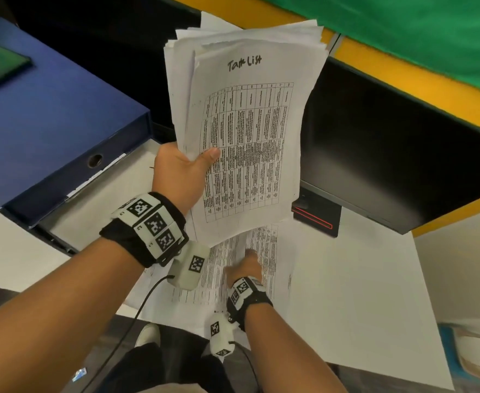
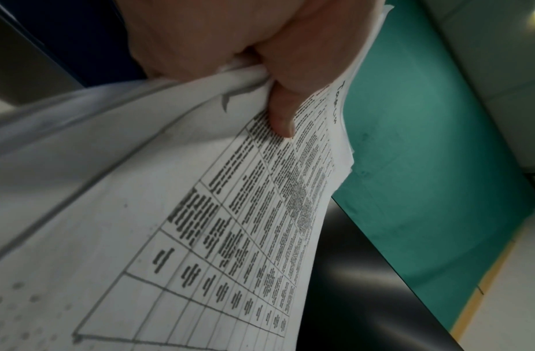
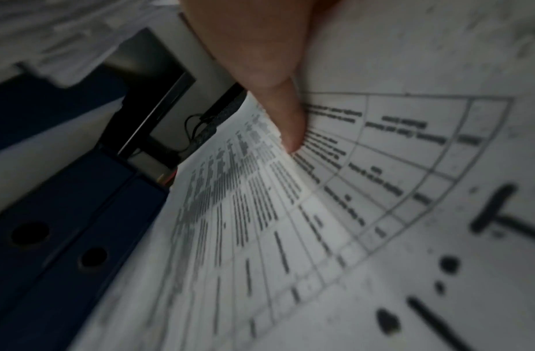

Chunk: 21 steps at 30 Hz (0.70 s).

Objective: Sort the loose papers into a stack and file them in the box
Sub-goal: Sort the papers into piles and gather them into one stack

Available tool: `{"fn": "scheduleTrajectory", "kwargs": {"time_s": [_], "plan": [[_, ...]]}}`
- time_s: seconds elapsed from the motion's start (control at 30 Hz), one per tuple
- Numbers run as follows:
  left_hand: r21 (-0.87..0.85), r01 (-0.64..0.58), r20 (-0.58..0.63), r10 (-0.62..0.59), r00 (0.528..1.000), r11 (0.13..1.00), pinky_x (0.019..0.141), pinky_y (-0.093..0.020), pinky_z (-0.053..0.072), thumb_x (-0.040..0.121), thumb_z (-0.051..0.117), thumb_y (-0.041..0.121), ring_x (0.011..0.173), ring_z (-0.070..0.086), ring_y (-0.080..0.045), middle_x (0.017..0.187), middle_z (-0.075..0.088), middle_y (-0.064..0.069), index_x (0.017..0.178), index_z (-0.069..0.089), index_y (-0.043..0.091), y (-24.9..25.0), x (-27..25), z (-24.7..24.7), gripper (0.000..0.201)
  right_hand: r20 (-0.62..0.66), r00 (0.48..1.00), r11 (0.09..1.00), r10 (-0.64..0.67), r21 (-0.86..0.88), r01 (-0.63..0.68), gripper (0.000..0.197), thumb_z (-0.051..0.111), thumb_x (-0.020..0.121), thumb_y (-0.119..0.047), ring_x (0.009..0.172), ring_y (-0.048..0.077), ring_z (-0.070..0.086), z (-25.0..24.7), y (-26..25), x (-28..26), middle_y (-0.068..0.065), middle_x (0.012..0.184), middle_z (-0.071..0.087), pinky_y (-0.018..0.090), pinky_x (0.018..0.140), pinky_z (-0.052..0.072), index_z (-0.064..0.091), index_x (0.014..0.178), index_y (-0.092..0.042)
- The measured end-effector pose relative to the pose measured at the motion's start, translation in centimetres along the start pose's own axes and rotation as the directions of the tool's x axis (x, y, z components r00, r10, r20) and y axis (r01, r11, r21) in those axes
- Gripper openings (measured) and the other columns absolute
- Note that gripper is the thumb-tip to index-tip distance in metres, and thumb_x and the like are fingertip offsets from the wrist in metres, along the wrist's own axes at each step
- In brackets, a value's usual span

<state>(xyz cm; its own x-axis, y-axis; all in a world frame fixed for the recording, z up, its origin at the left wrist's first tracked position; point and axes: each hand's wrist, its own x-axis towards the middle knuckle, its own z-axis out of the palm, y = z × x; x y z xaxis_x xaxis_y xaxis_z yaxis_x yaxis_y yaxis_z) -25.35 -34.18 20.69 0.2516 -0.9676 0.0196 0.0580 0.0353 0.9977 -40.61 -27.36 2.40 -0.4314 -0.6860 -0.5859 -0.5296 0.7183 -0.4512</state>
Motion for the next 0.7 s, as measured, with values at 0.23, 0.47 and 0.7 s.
{"fn": "scheduleTrajectory", "kwargs": {"time_s": [0.23, 0.47, 0.7], "plan": [[0.044, 0.188, 0.046, -0.19, 0.981, 0.981, 0.062, -0.017, 0.057, 0.089, 0.07, 0.022, 0.082, 0.073, -0.004, 0.101, 0.074, 0.004, 0.119, 0.065, 0.018, -2.6, -0.8, 0.7, 0.031, -0.301, 0.953, 0.999, -0.045, -0.043, 0.034, 0.02, 0.06, 0.09, -0.011, 0.1, 0.04, 0.065, -11.0, 5.1, -0.3, 0.024, 0.107, 0.069, 0.035, 0.08, 0.051, 0.067, 0.104, 0.0], [0.463, 0.354, 0.052, -0.424, 0.904, 0.812, 0.056, -0.028, 0.055, 0.089, 0.069, 0.028, 0.075, 0.069, -0.023, 0.094, 0.072, -0.009, 0.112, 0.064, 0.006, -9.8, -2.7, 2.0, 0.032, -0.649, 0.735, 0.979, -0.199, -0.163, 0.121, 0.018, 0.059, 0.095, -0.015, 0.089, 0.042, 0.064, -22.6, 5.5, -2.6, 0.024, 0.095, 0.068, 0.042, 0.077, 0.051, 0.068, 0.105, -0.003], [0.673, 0.415, 0.0, -0.56, 0.828, 0.613, 0.07, -0.029, 0.051, 0.085, 0.073, 0.03, 0.087, 0.065, -0.031, 0.103, 0.068, -0.013, 0.114, 0.061, 0.002, -15.0, -4.0, 2.2, 0.041, -0.612, 0.752, 0.922, -0.245, 0.092, 0.376, 0.029, 0.074, 0.084, -0.018, 0.091, 0.03, 0.067, -26.6, 2.3, -4.1, 0.012, 0.1, 0.07, 0.036, 0.078, 0.053, 0.067, 0.108, -0.003]]}}
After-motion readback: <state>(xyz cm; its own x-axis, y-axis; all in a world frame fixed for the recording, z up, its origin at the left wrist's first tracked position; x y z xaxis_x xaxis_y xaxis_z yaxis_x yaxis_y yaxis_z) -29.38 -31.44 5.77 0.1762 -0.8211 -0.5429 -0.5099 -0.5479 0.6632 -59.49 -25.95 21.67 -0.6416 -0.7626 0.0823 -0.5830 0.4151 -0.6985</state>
